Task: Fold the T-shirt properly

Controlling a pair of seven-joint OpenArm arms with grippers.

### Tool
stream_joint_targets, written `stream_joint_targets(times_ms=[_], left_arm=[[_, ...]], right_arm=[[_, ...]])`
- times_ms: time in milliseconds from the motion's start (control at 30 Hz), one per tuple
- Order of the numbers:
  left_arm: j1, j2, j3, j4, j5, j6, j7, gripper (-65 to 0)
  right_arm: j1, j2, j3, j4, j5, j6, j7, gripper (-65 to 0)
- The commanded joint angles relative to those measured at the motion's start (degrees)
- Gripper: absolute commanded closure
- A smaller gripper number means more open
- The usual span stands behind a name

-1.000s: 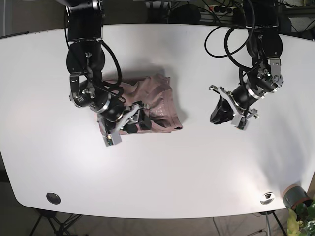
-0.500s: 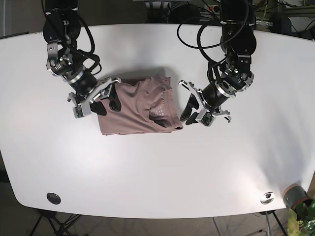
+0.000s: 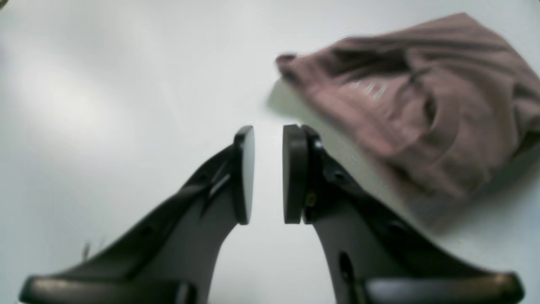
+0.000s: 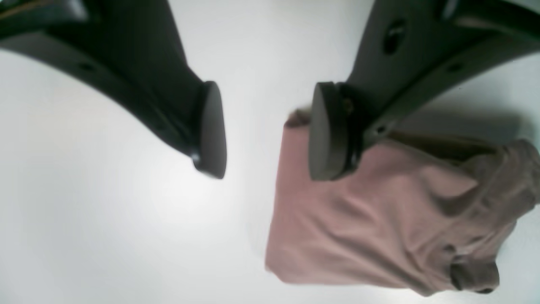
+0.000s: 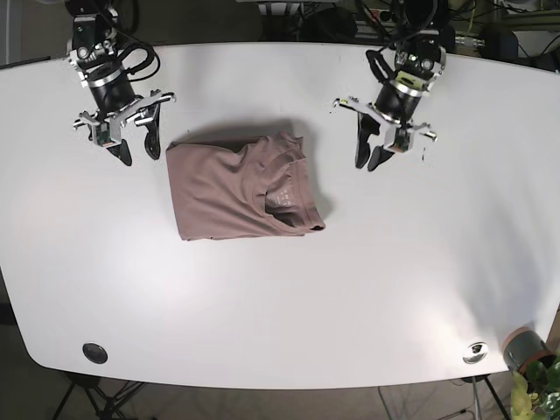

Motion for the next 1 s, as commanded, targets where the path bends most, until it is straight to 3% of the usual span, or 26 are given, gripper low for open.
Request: stream_joint_targets(times_ms=[0, 167, 400, 733, 967], left_arm=[[2.53, 0.04, -1.93, 1.17, -0.62, 0.28, -3.94, -10.0], [10.18, 0.74, -4.48, 1.44, -0.79, 0.28, -8.34, -5.1], [20.2, 0.83, -8.35, 4.34, -0.79, 0.28, -8.51, -3.6], [34.35, 5.93, -12.3, 6.62, -0.71, 0.19, -8.51, -3.6], [36.99, 6.28, -12.83, -3.31, -0.71, 0.37, -8.51, -3.6]], right_arm=[[-1.56, -1.49, 2.08, -0.65, -2.67, 0.04, 5.65, -29.0], [-5.96, -1.93, 3.22, -5.39, -3.91, 0.04, 12.51, -29.0], [-13.87, -1.75, 2.87, -7.94, -3.91, 0.04, 16.38, -29.0], [-28.99, -1.31, 1.2, -4.6, -0.04, 0.04, 16.29, -29.0], [-34.88, 1.06, -5.39, -11.37, 0.14, 0.04, 16.55, -29.0]])
